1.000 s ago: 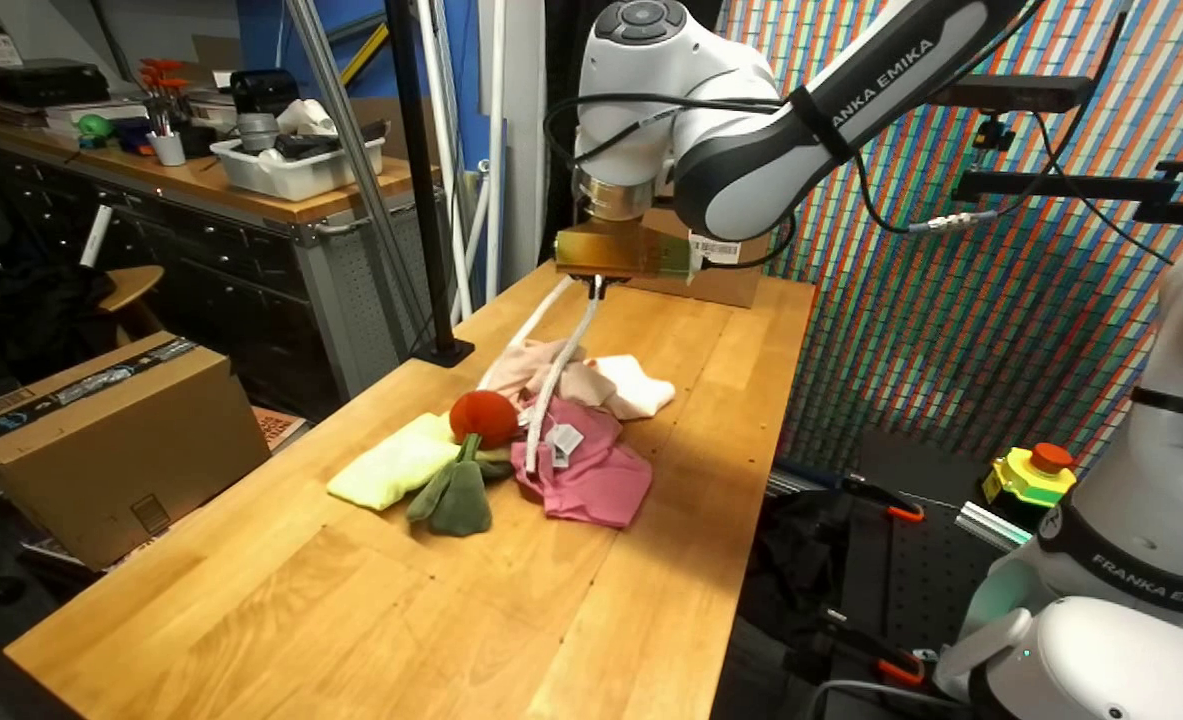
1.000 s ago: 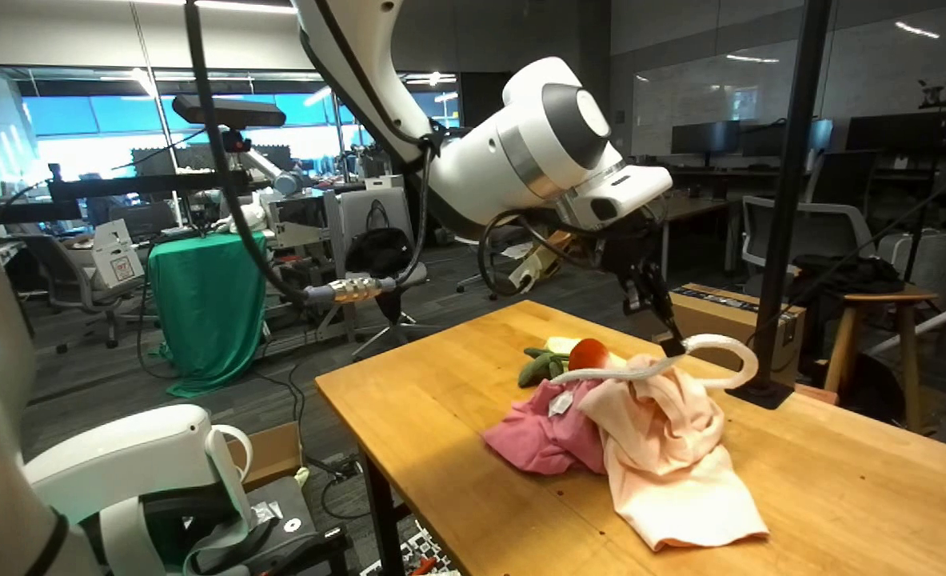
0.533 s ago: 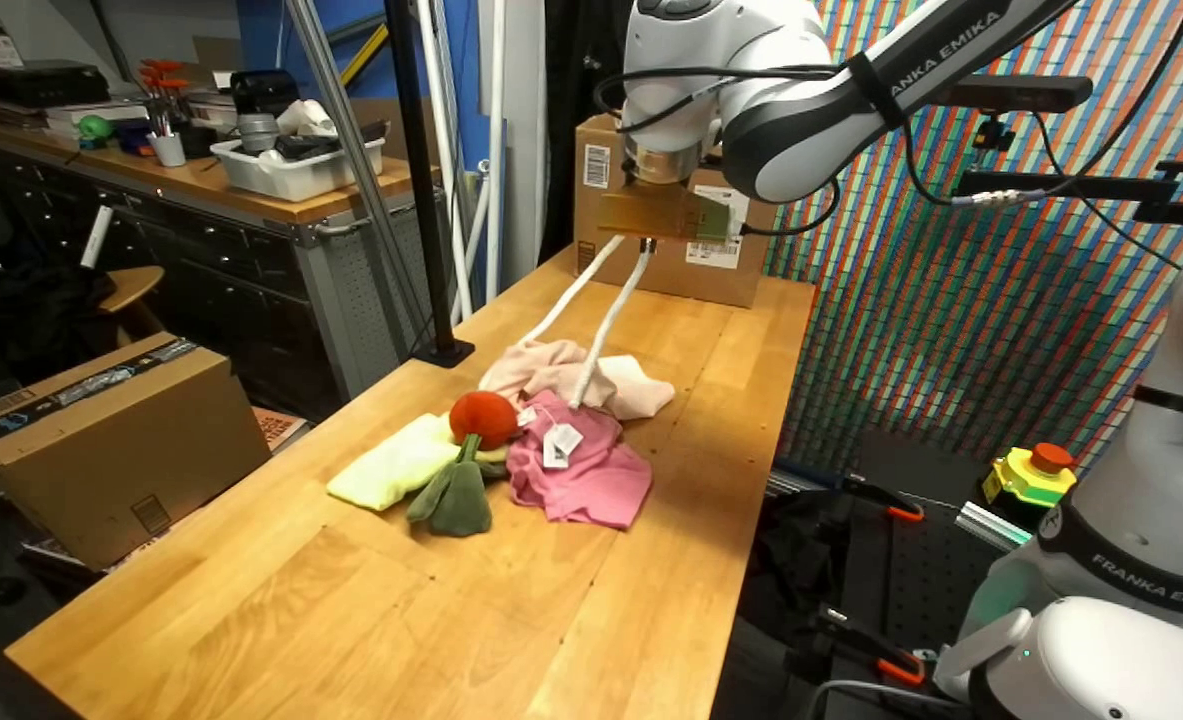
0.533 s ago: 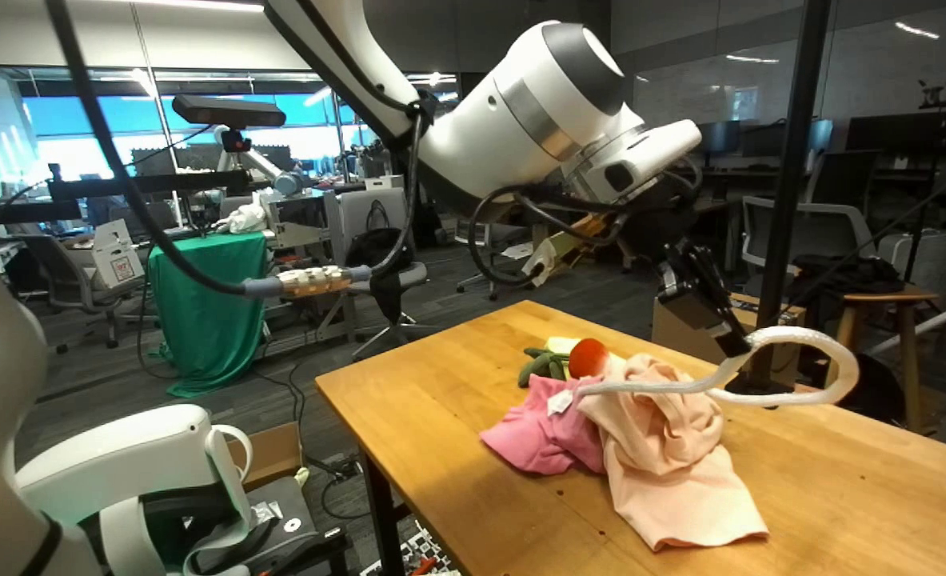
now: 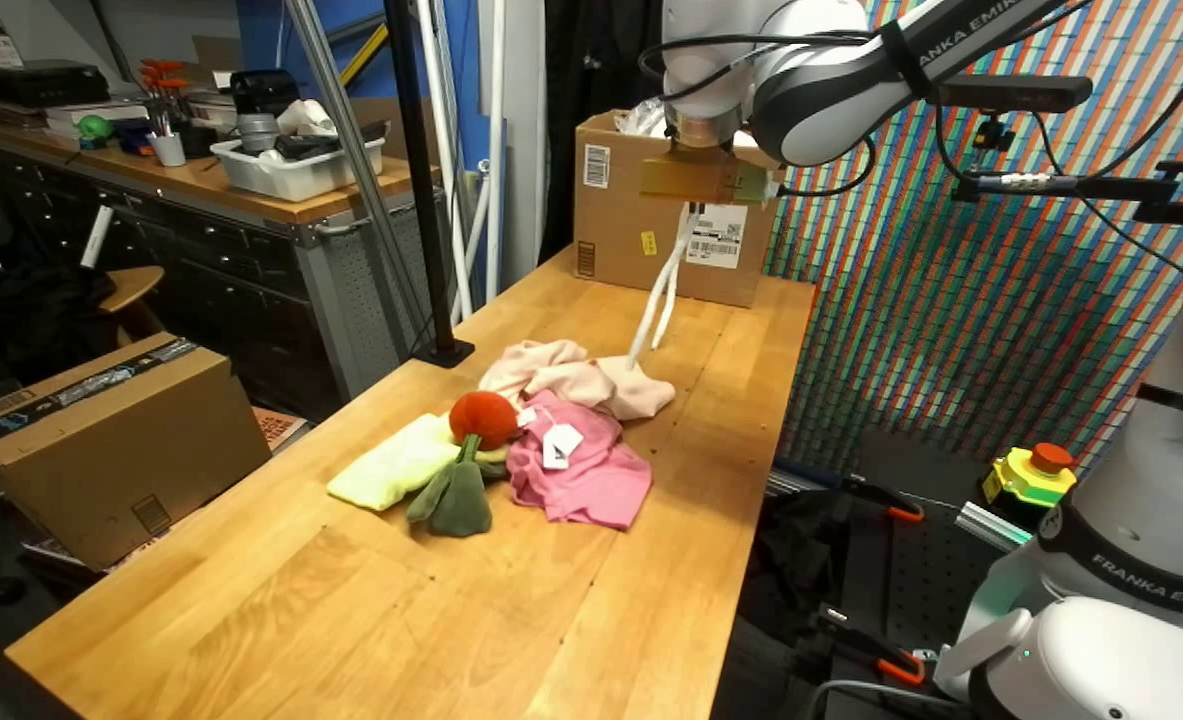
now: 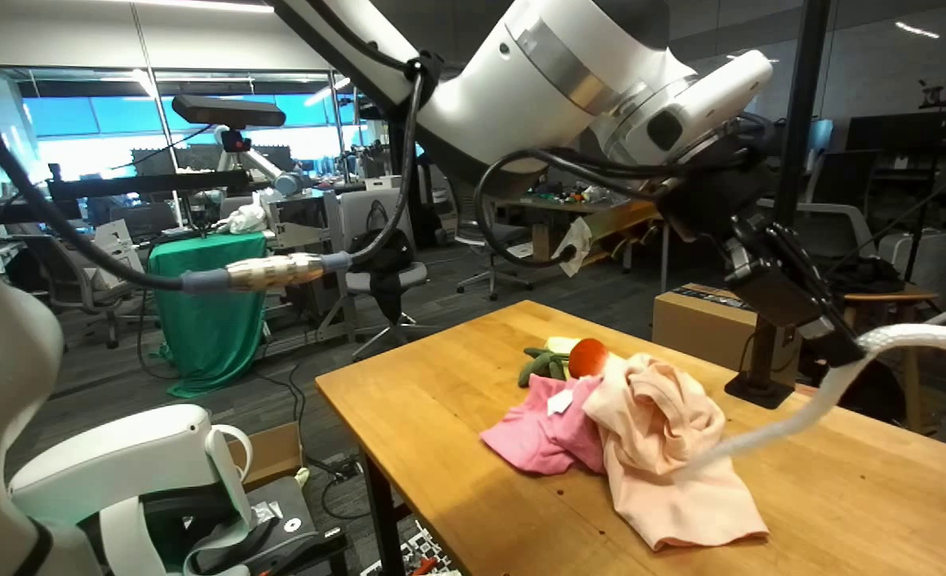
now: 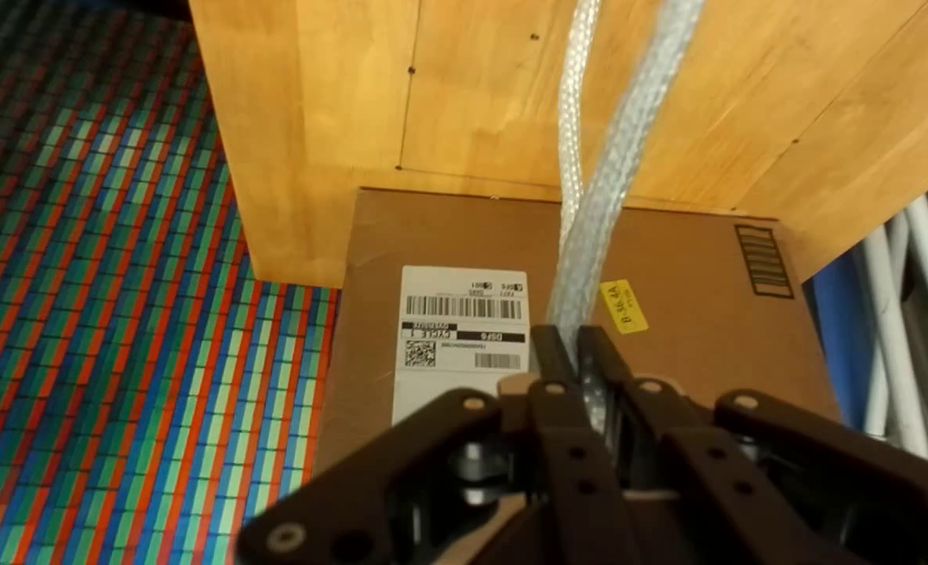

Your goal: Spread the pile - put the white string on the right, the plush toy on the left and spread the cloths to the sides

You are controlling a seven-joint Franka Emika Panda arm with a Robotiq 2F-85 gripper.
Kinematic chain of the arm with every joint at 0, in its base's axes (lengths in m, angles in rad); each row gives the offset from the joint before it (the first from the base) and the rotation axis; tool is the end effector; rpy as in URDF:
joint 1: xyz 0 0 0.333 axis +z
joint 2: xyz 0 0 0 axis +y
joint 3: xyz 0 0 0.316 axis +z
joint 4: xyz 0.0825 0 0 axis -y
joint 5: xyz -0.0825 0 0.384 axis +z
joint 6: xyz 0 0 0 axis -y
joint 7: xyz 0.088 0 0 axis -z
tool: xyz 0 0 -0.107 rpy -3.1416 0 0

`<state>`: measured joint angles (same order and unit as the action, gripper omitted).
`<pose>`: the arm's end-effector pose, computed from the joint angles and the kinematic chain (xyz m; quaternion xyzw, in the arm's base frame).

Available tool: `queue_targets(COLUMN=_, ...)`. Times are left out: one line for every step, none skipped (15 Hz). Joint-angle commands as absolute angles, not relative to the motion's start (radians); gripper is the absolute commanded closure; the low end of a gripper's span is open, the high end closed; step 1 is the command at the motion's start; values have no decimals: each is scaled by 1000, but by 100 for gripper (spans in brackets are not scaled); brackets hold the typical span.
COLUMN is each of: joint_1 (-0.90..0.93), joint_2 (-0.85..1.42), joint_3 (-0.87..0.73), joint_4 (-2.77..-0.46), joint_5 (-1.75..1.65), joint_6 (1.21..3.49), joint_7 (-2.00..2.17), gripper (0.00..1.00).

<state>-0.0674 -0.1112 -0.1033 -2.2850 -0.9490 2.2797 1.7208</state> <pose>0.5036 -0.1072 0.4170 0.7470 -0.5588 0.2844 0.2210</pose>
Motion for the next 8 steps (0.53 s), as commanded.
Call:
queue_targets(joint_1=-112, joint_2=-130, joint_3=-106, joint_4=-2265, joint_5=-1017, joint_6=2238, joint_7=1721, gripper=91)
queue_targets(joint_1=-124, joint_2=-128, joint_3=-113, joint_4=-2258, joint_5=-1023, joint_6=2234, joint_7=1715, gripper=91)
queue_targets(joint_1=-133, joint_2=-126, joint_3=-117, joint_4=-2252, joint_5=-1031, joint_6=2231, joint_7=1716, gripper=91)
queue_targets(joint_1=-143, joint_2=-124, joint_3=-123, joint_4=-2246, joint_5=-1035, joint_6=2230, joint_7=1710, gripper=91)
queue_targets(joint_1=-153, joint_2=-120, joint_3=-129, joint_4=-2238, joint_5=-1039, joint_6=2228, joint_7=1708, gripper=91)
queue_targets(joint_1=-161, joint_2=-117, joint_3=-134, joint_4=-2232, joint_5=-1043, joint_6=2226, joint_7=1708, gripper=91)
queue_targets(joint_1=-169, joint_2=-115, joint_3=-140, joint_4=-2225, joint_5=-1045, joint_6=2227, joint_7=1705, gripper=91)
queue_targets(joint_1=-175, joint_2=-113, joint_3=-145, joint_4=-2221, joint_5=-1046, joint_6=2229, joint_7=1705, gripper=91)
